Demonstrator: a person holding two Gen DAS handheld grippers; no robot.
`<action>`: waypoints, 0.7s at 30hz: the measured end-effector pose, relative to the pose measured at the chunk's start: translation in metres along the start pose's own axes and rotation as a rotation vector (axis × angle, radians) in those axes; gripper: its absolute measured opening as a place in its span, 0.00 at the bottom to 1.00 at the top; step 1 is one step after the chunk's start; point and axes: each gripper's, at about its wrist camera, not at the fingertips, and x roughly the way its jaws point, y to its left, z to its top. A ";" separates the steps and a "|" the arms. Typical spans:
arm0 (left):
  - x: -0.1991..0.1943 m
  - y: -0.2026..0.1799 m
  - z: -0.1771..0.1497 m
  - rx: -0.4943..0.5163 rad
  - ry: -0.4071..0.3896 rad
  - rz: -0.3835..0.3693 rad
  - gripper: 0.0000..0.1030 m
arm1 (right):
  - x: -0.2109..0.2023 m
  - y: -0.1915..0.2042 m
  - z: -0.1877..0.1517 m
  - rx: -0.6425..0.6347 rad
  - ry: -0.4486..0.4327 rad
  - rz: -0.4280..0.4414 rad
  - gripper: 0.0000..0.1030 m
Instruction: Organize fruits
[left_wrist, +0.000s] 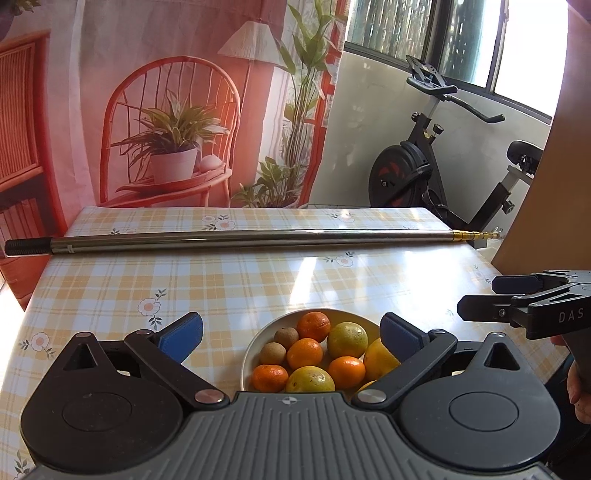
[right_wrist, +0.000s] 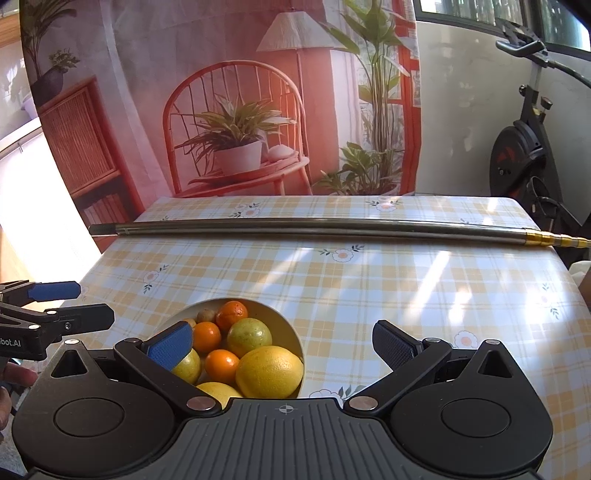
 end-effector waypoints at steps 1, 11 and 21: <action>-0.005 -0.002 0.004 0.005 -0.016 0.003 1.00 | -0.004 0.000 0.002 0.004 -0.009 -0.002 1.00; -0.072 -0.021 0.062 0.031 -0.247 0.040 1.00 | -0.081 0.014 0.044 -0.021 -0.223 -0.054 1.00; -0.117 -0.052 0.094 0.048 -0.403 0.081 1.00 | -0.153 0.017 0.080 -0.047 -0.453 -0.098 1.00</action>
